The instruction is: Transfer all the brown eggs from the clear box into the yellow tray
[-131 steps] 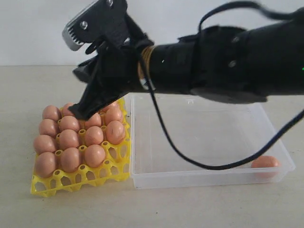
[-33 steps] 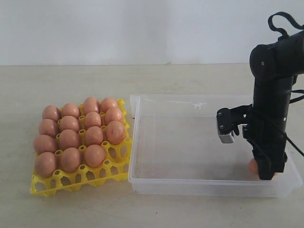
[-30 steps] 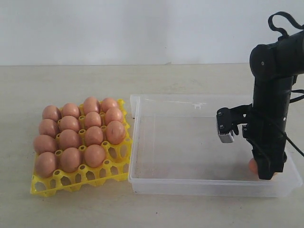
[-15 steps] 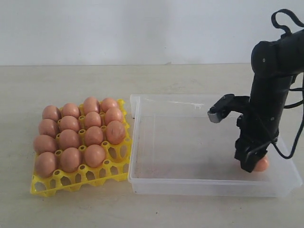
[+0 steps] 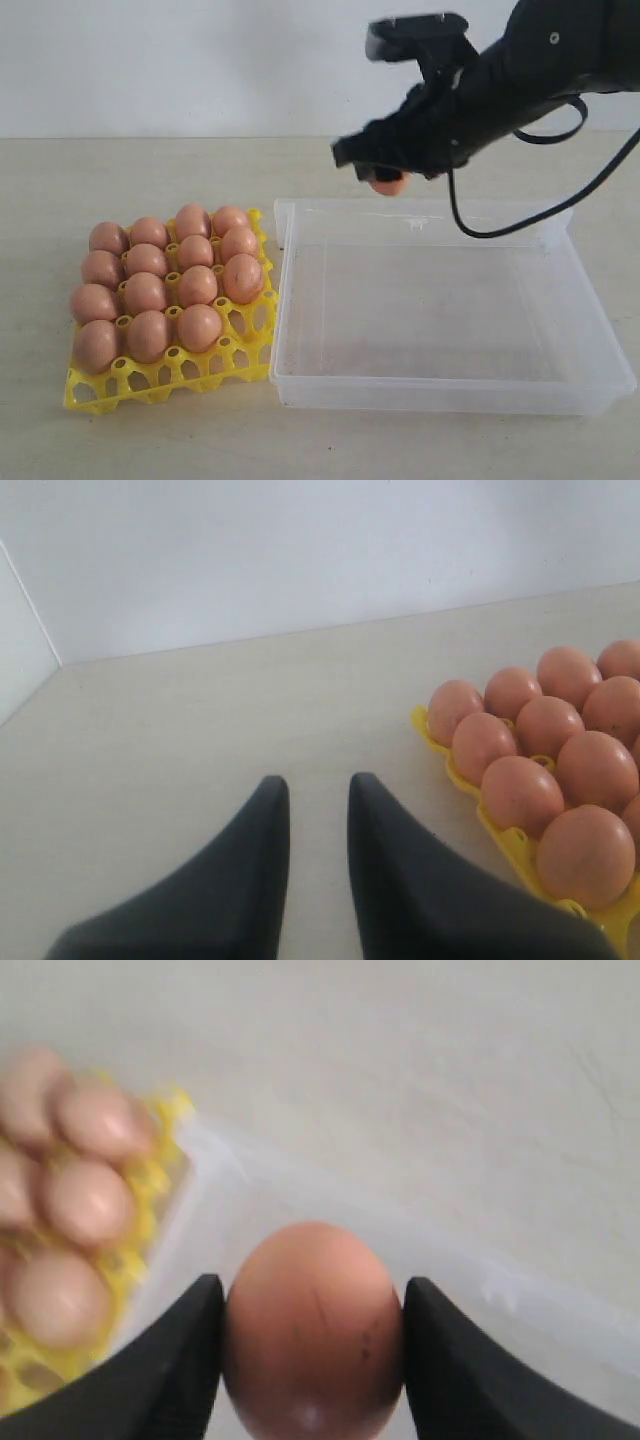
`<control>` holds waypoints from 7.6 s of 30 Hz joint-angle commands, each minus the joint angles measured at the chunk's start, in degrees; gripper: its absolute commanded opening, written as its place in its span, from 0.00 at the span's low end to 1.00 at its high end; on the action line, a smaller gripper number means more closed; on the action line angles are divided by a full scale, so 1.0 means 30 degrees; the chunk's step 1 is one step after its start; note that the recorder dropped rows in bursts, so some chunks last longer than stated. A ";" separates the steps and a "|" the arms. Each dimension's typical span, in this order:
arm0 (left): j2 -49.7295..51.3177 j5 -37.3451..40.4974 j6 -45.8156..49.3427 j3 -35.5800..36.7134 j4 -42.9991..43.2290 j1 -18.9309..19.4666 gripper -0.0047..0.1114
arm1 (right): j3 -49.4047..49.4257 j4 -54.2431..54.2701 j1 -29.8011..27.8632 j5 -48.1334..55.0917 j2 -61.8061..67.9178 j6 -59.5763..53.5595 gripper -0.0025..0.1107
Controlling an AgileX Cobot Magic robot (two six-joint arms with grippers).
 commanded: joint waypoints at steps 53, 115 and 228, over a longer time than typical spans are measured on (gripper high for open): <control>-0.0037 -0.0039 -0.0035 0.0072 -0.0037 -0.0100 0.23 | 0.3544 -2.5586 0.3813 -1.4556 0.5632 2.4131 0.02; -0.0037 -0.0039 -0.0035 0.0072 -0.0037 -0.0100 0.23 | 0.3544 -2.5455 0.3813 -0.6706 -1.3990 1.8091 0.02; -0.0037 -0.0039 -0.0035 0.0072 -0.0037 -0.0100 0.23 | 2.2645 -0.5080 -0.9550 -0.1000 -3.0363 -0.1424 0.02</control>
